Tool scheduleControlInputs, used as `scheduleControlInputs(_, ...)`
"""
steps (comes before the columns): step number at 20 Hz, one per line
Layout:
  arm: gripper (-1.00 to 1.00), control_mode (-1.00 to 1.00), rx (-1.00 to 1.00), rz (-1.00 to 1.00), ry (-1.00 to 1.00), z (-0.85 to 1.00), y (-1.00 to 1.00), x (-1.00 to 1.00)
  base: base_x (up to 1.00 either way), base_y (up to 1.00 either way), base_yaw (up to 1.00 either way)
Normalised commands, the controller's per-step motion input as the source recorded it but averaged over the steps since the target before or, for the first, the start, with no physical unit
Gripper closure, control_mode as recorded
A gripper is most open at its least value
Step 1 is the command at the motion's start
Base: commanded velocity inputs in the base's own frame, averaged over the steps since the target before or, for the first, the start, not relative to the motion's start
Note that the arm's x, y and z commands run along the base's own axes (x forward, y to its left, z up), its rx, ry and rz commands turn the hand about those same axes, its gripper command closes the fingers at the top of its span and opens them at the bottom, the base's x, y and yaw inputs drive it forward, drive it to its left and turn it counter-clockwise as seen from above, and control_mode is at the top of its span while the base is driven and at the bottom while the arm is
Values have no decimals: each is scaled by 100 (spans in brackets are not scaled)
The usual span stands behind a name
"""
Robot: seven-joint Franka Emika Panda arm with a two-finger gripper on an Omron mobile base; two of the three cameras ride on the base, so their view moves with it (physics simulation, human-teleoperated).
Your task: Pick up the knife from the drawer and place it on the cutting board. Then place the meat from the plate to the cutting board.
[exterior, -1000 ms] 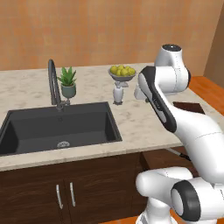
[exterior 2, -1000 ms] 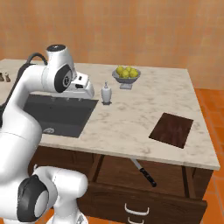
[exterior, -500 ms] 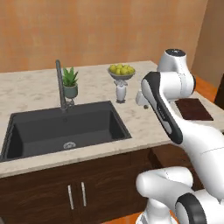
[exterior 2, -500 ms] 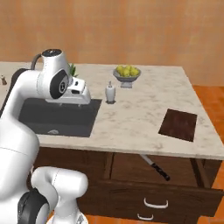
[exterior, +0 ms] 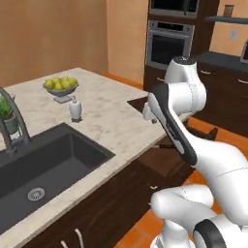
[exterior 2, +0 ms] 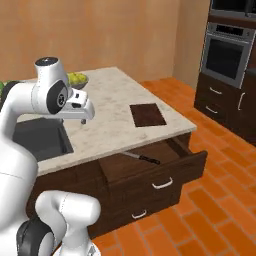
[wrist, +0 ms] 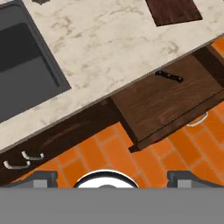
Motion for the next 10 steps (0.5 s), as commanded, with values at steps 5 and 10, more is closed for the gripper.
scheduleControlInputs(5, -100, 100, 0, 0, 0, 0, 0, 0, -8, 51, -87)
scheduleControlInputs(10, -100, 100, 0, 0, 0, 0, 0, 0, 3, 84, -75)
